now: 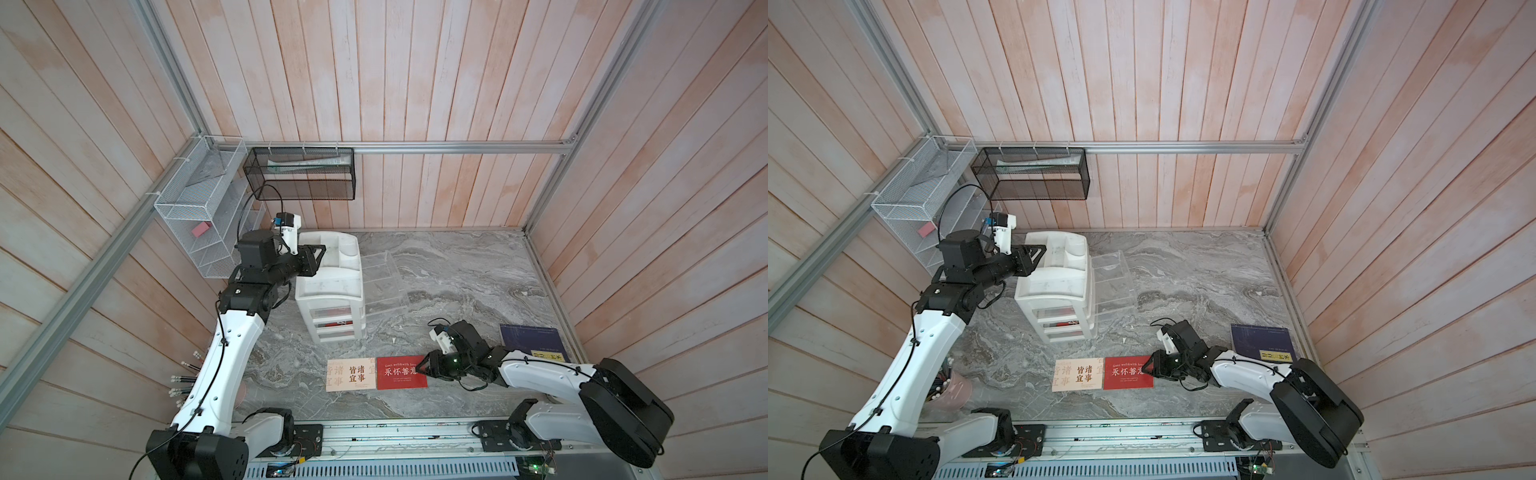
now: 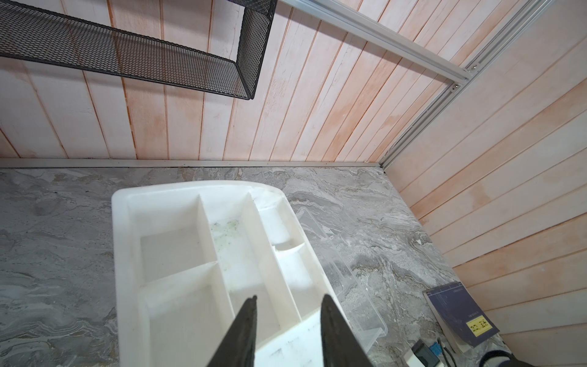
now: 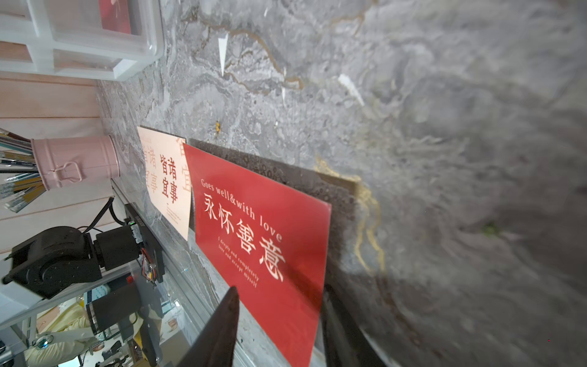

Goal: Take the postcards out of the drawer
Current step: Place the postcard at the center of the board, then close the drawer in the storage box.

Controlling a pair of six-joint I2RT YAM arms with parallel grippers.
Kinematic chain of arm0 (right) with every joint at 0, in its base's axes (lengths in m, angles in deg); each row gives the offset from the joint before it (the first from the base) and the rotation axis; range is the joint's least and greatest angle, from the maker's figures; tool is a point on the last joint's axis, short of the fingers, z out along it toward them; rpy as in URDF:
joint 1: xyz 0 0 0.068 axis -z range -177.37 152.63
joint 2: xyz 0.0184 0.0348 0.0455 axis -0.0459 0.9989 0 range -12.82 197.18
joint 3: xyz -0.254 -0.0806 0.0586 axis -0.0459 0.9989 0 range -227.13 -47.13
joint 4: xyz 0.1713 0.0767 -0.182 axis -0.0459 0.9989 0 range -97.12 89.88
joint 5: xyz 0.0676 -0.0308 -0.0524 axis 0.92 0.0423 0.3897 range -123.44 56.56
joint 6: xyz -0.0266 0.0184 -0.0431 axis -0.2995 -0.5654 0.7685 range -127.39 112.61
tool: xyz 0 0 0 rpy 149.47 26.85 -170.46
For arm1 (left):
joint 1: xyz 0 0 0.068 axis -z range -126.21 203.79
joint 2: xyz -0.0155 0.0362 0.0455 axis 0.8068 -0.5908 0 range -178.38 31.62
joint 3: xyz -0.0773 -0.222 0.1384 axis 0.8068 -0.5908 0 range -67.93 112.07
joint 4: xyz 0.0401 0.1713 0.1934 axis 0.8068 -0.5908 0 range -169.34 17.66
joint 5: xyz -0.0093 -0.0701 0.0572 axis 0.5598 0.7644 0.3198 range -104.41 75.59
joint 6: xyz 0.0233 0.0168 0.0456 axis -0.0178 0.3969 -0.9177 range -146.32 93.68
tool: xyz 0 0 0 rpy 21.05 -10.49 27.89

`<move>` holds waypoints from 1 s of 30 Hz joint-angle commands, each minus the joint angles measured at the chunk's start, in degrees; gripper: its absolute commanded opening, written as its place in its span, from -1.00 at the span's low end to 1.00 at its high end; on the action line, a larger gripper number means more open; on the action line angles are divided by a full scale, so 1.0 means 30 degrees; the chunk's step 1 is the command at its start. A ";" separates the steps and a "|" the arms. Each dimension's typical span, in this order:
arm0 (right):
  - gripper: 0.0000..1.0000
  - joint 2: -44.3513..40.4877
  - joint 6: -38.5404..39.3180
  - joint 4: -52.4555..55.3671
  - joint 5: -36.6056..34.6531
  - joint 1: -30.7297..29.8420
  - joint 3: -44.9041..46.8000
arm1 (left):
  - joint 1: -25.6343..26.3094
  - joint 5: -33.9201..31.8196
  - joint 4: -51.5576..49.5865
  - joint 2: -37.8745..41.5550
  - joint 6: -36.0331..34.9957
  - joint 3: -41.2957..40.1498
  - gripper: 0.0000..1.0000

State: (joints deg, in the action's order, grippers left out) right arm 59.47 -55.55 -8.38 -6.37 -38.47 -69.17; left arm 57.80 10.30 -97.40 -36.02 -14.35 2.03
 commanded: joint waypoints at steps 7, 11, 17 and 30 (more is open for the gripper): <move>-0.07 -0.0935 0.0736 0.1386 -0.1540 0.1321 -0.0218 | -0.0194 -0.2625 -0.1329 0.0179 -0.0524 0.0151 -0.28; -0.08 -0.0721 0.1609 0.1485 -0.1431 0.2346 -0.1262 | -0.0194 -0.3533 -0.1920 0.0089 -0.0720 0.0193 -0.28; -0.08 -0.0472 0.2890 0.1436 -0.1100 0.3920 -0.3128 | -0.0223 -0.4505 -0.2679 -0.0013 -0.0848 0.0379 -0.29; -0.07 0.1794 0.4765 0.0494 -0.0001 0.6334 -0.6877 | -0.0224 -0.6435 -0.4155 -0.0524 -0.1005 0.0937 -0.32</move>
State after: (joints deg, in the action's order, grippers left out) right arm 63.32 -43.33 -5.71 -7.90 -20.04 -87.36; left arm 57.51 -6.93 -108.09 -36.80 -16.53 2.97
